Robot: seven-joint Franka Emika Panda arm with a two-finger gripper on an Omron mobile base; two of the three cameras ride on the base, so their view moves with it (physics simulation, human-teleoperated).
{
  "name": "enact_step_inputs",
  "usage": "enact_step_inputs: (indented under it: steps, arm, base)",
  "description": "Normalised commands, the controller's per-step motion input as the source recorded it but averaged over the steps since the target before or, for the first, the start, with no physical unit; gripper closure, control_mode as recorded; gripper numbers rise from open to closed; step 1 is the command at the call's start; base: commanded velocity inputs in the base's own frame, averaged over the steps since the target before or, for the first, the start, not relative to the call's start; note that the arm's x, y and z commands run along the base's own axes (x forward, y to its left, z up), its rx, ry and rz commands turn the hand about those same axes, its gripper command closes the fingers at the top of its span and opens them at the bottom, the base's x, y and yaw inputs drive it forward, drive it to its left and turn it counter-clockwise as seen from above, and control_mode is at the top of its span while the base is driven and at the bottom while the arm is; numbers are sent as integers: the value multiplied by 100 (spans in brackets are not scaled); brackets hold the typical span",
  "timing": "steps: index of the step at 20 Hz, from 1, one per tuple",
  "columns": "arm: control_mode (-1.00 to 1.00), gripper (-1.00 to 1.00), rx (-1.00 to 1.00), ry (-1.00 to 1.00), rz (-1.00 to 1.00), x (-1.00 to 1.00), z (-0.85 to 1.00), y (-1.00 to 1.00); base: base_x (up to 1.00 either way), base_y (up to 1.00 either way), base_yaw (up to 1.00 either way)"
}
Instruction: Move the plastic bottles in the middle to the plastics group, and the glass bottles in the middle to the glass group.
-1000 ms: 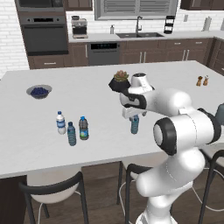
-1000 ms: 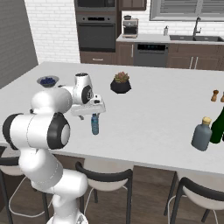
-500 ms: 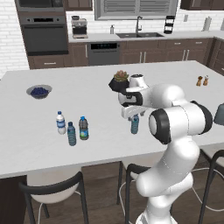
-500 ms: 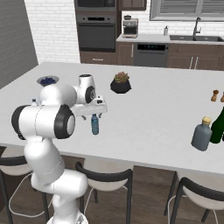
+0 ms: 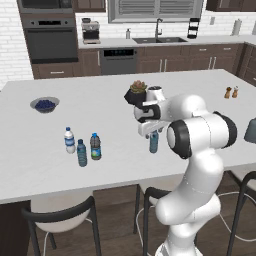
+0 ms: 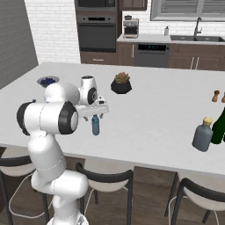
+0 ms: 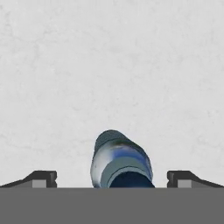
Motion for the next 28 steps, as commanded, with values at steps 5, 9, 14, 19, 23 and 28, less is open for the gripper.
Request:
enact_step_inputs:
  steps: [5,9,14,19,23,28]
  arm:
    - [-100,-100,0,0,6,8,-8,-1]
    - [-100,-100,0,0,4,0,-12,-2]
    - [-100,-100,0,-2,5,0,-11,-7]
    - [-100,-100,0,-6,2,-4,-1,0]
    - [-100,-100,0,-6,1,-4,0,0]
    - [-100,-100,0,-1,1,-2,-8,0]
  base:
    - [0,0,0]
    - [0,0,0]
    - [0,0,0]
    - [0,0,0]
    - [0,0,0]
    - [0,0,0]
